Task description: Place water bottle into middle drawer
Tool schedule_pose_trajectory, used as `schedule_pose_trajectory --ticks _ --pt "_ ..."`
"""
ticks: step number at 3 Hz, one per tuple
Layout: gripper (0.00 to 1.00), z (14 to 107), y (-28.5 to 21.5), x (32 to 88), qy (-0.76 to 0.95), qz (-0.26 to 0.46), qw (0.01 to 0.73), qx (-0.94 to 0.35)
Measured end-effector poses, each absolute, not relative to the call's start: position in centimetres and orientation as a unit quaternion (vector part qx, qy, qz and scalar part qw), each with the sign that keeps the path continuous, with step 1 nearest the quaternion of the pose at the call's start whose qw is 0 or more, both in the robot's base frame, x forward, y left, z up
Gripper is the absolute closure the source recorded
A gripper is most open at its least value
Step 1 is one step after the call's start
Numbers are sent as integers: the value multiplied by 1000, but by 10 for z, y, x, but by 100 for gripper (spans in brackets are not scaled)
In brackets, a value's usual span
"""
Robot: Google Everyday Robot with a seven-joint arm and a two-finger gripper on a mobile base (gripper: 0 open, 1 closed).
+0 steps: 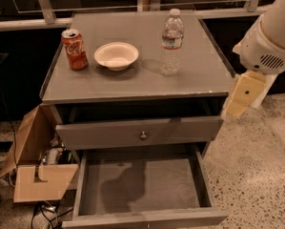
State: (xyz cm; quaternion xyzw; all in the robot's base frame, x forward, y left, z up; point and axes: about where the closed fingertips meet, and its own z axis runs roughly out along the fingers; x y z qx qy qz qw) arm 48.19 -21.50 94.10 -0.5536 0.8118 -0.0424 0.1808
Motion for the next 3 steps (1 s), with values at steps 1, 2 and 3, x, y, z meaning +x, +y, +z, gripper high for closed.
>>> schedule_pose_trajectory --ticks 1,2,3 --pt "0 941 -215 483 812 -43 182 -552" --pt "0 940 -212 484 810 -32 193 -553" --pt "0 928 -196 509 814 -6 228 -535"
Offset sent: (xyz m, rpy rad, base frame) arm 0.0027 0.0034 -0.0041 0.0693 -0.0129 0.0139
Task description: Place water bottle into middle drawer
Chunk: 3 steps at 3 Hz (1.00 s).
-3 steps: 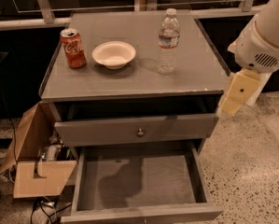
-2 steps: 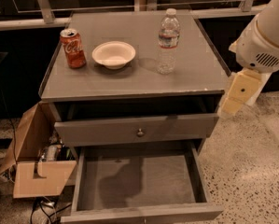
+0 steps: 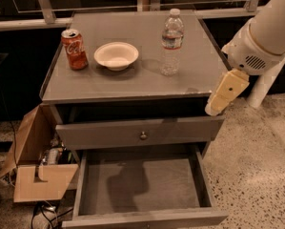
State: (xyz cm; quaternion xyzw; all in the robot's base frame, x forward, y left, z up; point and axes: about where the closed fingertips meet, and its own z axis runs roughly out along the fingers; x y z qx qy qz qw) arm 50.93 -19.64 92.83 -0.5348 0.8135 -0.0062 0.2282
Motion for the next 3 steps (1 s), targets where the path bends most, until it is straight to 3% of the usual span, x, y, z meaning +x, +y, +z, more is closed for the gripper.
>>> schedule_pose_trajectory --ticks 2,3 --pt "0 919 -183 571 820 6 289 -495" --pt "0 919 -183 572 820 6 290 -494"
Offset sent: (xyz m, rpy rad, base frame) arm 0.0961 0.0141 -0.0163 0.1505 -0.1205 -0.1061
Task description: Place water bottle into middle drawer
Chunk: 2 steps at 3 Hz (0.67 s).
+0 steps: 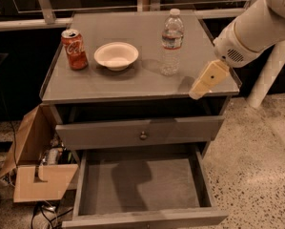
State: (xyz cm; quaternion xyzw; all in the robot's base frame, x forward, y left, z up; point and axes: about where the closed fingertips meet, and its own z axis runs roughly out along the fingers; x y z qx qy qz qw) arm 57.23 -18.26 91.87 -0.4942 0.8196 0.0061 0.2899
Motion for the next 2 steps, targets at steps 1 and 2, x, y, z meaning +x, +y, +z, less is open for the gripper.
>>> schedule_pose_trajectory --ticks 1,2 --pt "0 920 -176 585 821 30 306 -481" --pt "0 922 -164 611 832 56 325 -446"
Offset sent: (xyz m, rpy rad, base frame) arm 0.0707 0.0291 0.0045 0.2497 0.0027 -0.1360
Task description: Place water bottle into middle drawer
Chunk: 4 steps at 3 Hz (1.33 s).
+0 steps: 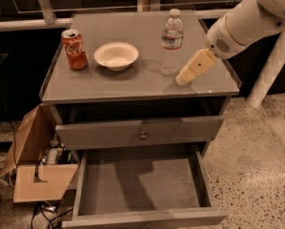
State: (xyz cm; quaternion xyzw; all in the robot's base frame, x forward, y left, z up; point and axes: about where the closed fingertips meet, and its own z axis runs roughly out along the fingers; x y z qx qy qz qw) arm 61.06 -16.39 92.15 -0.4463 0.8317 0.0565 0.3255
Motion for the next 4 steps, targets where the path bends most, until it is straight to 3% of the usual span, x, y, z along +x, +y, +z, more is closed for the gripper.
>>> schedule_pose_trajectory --ticks 3,4 --pt "0 918 -148 649 838 64 343 -420" --pt "0 921 -149 689 845 60 354 -396"
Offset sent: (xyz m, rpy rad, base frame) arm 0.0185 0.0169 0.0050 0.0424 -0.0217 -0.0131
